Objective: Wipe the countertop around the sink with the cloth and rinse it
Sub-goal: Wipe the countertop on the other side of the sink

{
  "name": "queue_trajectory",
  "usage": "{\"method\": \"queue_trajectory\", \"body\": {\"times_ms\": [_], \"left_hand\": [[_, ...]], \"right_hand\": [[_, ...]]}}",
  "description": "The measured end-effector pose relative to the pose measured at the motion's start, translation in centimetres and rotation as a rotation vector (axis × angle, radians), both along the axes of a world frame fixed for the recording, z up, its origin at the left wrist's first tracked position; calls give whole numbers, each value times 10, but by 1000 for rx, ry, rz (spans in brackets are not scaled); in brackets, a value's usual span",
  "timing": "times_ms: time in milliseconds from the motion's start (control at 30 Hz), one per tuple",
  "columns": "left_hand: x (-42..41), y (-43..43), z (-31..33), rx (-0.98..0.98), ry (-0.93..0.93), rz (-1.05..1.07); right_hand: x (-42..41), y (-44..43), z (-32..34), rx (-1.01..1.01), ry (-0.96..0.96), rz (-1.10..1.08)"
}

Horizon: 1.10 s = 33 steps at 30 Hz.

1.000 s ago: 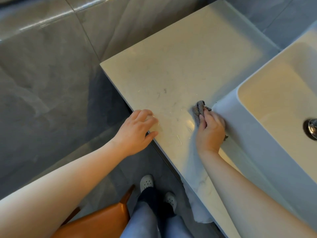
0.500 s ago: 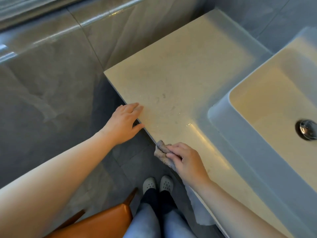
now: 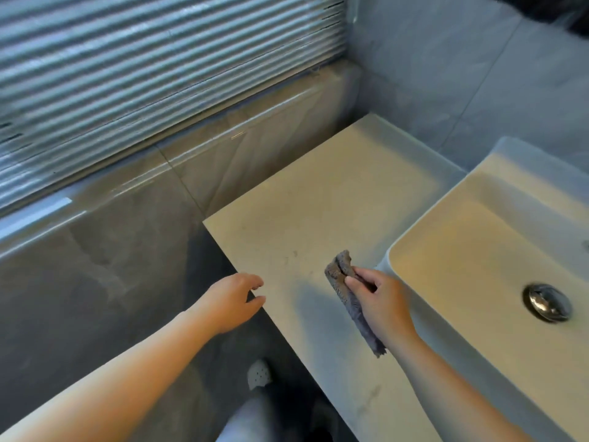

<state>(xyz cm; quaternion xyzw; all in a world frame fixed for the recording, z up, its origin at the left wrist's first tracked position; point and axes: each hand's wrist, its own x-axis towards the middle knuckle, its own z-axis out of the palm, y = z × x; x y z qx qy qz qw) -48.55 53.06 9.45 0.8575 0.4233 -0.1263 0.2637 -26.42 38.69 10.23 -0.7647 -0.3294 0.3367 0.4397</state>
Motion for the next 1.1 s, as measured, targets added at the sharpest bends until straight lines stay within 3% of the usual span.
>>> {"method": "queue_trajectory", "body": {"times_ms": [267,533,700,1100], "left_hand": [[32,94,1,4,-59,-93],[62,220,2,23,-126,-304],[89,252,-6,27,-169,-364],[192,299,-35,35,-249,-295]], "right_hand": [[16,62,8,14,-75,-149],[18,148,9,-10,-101,-461],[26,171,7,-41,-106,-590],[128,247,-4,-45,-284,-599]]}}
